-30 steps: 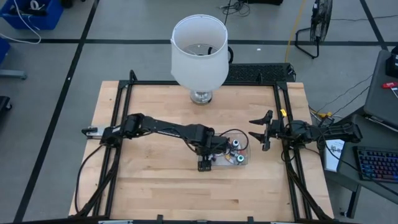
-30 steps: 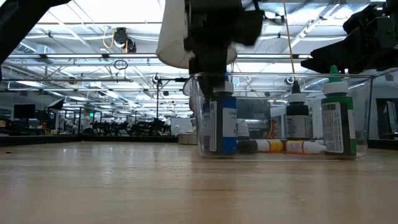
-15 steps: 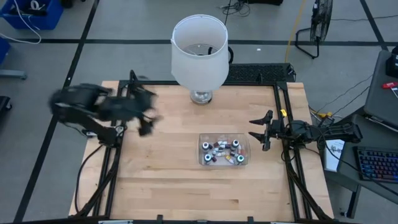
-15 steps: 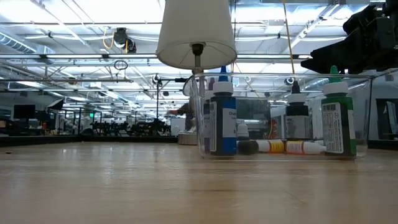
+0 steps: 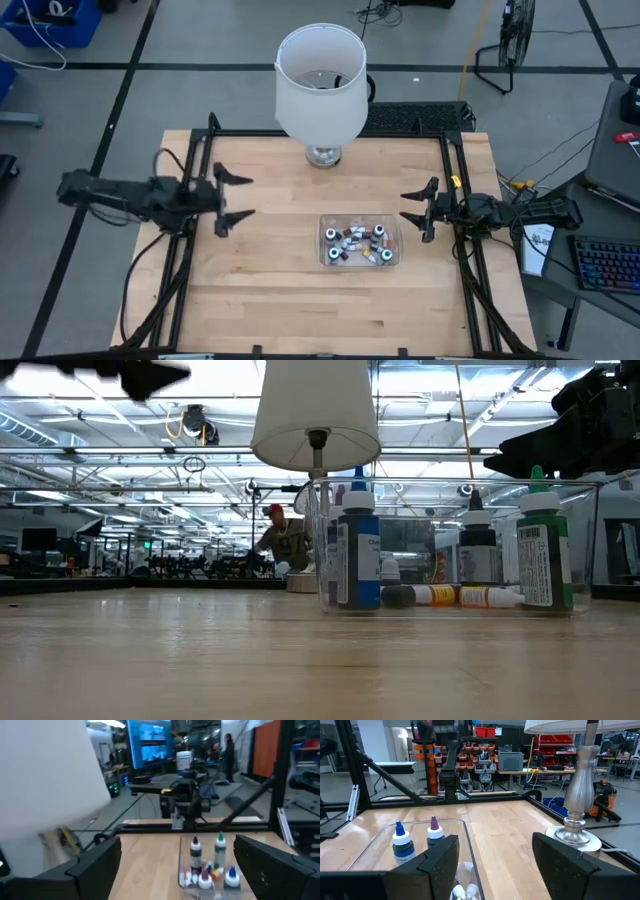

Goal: Pick & Place food coloring
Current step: Return to Home Position

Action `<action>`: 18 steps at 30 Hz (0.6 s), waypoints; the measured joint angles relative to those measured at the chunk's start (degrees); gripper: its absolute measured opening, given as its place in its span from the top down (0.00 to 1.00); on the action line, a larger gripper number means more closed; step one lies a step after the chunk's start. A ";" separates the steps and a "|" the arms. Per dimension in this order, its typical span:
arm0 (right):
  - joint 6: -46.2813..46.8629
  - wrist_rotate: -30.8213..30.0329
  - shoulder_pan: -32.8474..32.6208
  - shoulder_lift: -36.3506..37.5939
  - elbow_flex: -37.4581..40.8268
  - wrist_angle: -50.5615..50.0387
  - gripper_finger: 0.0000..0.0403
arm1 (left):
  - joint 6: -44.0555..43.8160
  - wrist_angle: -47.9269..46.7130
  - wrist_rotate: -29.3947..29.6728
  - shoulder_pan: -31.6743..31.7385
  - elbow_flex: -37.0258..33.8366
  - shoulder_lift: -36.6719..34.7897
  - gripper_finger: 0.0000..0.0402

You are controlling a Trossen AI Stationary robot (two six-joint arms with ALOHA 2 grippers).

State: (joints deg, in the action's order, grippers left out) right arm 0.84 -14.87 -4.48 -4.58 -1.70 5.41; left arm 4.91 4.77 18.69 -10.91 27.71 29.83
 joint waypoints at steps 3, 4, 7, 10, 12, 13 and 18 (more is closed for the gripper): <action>0.00 0.00 0.02 0.00 -0.01 0.00 0.41 | 0.02 6.82 -3.89 4.09 -9.09 -1.52 0.06; 0.00 0.02 -0.01 0.00 -0.01 0.00 0.41 | -0.90 7.80 -4.24 5.56 -11.48 -1.80 0.06; 0.00 0.00 -0.01 0.00 -0.02 -0.02 0.41 | -2.10 11.80 -9.52 9.58 -16.59 -2.85 0.06; 0.00 0.00 0.01 0.00 -0.01 -0.02 0.41 | -2.42 13.12 -16.62 13.08 -19.00 -5.79 0.06; 0.00 0.00 0.01 0.02 -0.01 -0.02 0.41 | -3.39 12.43 -18.20 15.05 -20.57 -7.93 0.06; 0.00 0.00 0.00 0.00 0.00 -0.02 0.41 | -4.30 11.33 -18.29 15.93 -21.34 -9.08 0.06; 0.00 0.00 0.00 0.00 -0.02 -0.02 0.41 | -7.36 9.44 -17.70 19.18 -25.60 -15.20 0.06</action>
State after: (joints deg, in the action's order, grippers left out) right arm 0.84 -14.87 -4.48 -4.58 -1.72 5.39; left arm -2.45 14.21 0.99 8.26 2.11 14.63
